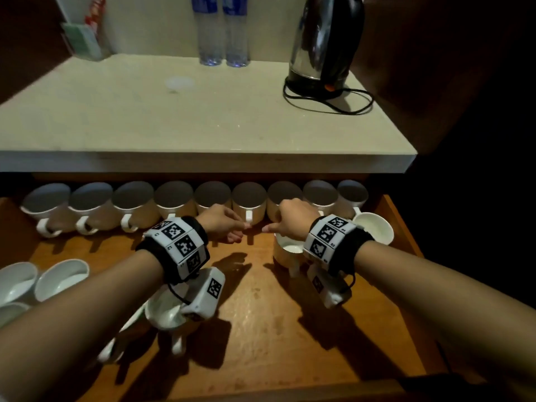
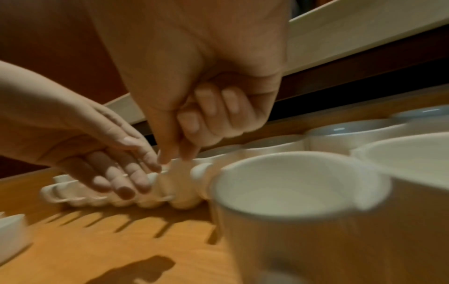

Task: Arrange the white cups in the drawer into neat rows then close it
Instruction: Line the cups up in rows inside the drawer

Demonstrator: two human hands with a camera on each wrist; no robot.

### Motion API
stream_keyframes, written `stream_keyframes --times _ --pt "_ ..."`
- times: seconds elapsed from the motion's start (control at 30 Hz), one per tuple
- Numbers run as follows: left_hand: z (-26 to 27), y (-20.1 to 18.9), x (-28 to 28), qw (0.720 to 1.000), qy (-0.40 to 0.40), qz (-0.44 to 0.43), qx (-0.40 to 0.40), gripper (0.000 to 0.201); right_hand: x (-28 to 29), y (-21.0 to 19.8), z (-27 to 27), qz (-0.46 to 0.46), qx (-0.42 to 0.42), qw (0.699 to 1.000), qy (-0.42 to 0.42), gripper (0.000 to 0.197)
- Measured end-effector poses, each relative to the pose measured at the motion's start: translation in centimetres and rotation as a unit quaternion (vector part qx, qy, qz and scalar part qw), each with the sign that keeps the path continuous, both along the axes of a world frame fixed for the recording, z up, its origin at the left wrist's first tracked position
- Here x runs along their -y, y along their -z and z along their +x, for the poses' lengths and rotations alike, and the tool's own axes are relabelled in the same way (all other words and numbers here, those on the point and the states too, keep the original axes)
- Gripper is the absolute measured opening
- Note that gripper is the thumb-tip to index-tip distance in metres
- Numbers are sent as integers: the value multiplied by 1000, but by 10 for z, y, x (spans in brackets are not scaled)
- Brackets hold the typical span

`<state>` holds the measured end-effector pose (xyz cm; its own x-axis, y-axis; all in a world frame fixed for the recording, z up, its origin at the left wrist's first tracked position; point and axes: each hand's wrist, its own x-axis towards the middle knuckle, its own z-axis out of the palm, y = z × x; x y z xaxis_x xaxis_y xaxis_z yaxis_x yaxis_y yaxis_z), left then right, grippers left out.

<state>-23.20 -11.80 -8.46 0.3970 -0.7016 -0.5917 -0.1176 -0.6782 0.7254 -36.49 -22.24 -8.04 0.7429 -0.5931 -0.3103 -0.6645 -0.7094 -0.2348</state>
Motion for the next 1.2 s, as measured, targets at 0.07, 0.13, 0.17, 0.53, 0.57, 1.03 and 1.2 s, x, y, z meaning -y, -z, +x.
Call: stream_keyframes --times 0.07,0.13,0.17,0.53,0.57,1.03,1.2 --pt "11 -5 -16 1000 -16 9 -17 9 -13 -1 15 19 -9 999 -47 39" --pt "22 -9 -35 999 -34 19 -13 8 -28 -2 32 21 -24 994 -101 41" --pt "28 -10 -43 999 -37 26 4 8 -35 -2 39 19 -31 992 -124 42" --pt "66 -9 -120 994 -88 53 41 32 -103 15 93 104 -87 954 -267 38" --pt "68 -8 -123 994 -86 59 33 35 -105 15 95 113 -92 950 -276 36" --pt "55 3 -102 997 -10 71 5 32 -70 11 89 82 -109 951 -277 29" --pt "45 3 -82 998 -16 37 -44 34 -40 7 75 51 -105 968 -223 30"
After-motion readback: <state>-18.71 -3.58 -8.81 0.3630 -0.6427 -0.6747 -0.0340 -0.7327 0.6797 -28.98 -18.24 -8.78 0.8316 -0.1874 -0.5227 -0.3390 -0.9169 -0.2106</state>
